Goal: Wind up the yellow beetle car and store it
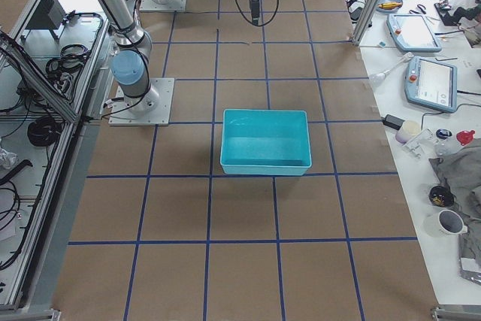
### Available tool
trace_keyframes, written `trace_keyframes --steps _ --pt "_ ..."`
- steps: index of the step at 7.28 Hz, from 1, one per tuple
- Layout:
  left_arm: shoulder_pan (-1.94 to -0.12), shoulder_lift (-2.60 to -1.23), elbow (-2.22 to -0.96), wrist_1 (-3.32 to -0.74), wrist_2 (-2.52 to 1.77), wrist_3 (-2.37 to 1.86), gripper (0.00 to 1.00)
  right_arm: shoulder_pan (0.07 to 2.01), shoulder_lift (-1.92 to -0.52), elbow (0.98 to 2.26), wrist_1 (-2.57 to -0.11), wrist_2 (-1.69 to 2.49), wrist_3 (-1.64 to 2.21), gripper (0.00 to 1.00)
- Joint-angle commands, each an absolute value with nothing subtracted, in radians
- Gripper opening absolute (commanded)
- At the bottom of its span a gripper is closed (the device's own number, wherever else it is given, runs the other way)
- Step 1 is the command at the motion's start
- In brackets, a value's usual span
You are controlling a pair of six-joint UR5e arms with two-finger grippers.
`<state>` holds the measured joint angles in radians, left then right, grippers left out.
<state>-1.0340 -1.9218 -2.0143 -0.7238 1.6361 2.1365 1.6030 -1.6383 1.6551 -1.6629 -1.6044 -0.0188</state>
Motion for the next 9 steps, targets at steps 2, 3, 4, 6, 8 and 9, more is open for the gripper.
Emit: trace_keyframes --steps 2,3,4,6,8,9 --pt "-1.035 -1.910 -2.011 -0.724 1.637 2.131 1.00 1.603 -1.638 1.655 -1.663 -1.605 -0.020 1.00" --pt "-1.035 -1.911 -2.011 -0.724 1.635 2.129 1.00 1.603 -1.638 1.655 -1.663 -1.606 -0.020 1.00" --pt "-1.035 -1.911 -2.011 -0.724 1.635 2.129 1.00 1.603 -1.638 1.655 -1.663 -1.606 -0.020 1.00" --pt "-1.035 -1.904 -2.013 -0.730 1.632 2.123 1.00 1.605 -1.638 1.655 -1.663 -1.606 -0.021 1.00" --pt "-1.054 -1.887 -2.013 -0.767 1.631 2.027 1.00 1.603 -1.638 1.655 -1.663 -1.606 -0.023 1.00" --pt "-1.072 -1.864 -2.011 -0.805 1.622 1.926 1.00 1.603 -1.638 1.655 -1.663 -1.606 -0.023 1.00"
